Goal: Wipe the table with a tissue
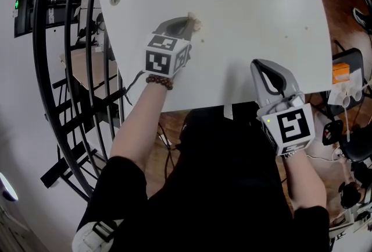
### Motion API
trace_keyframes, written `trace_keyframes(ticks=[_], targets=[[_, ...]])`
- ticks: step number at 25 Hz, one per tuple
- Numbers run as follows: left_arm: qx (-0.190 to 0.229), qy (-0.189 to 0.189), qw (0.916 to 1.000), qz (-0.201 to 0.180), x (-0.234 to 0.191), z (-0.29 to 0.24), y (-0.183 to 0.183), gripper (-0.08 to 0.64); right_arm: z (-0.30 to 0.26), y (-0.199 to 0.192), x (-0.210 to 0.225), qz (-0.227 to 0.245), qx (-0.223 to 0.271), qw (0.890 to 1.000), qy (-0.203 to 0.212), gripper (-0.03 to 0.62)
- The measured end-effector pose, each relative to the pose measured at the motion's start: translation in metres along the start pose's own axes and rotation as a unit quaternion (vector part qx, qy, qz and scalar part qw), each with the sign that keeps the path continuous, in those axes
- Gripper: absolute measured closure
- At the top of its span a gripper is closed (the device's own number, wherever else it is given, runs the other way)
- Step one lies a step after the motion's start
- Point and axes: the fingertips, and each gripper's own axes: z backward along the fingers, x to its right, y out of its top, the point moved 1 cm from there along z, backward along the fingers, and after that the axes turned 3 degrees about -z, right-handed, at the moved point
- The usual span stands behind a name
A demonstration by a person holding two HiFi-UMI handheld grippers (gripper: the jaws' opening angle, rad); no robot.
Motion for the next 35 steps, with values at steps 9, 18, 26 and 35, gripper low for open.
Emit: trace_keyframes(ticks=[9, 18, 26, 35], targets=[[-0.018, -0.018, 0.9996, 0.014, 0.016, 0.014, -0.025, 0.526, -0.004, 0.003, -0.003, 0.007, 0.002, 1.000, 0.004, 0.601], [-0.050, -0.036, 0.9979, 0.019, 0.034, 0.015, -0.048, 0.526, -0.003, 0.002, -0.004, 0.009, -0.002, 1.000, 0.007, 0.600], [-0.061, -0.044, 0.9967, 0.029, 0.051, 0.003, -0.059, 0.526, 0.000, -0.001, -0.001, 0.007, -0.003, 1.000, 0.009, 0.601], [-0.059, -0.048, 0.9967, 0.028, 0.060, -0.004, -0.052, 0.526, 0.002, -0.002, 0.005, 0.007, -0.001, 1.000, 0.010, 0.601]])
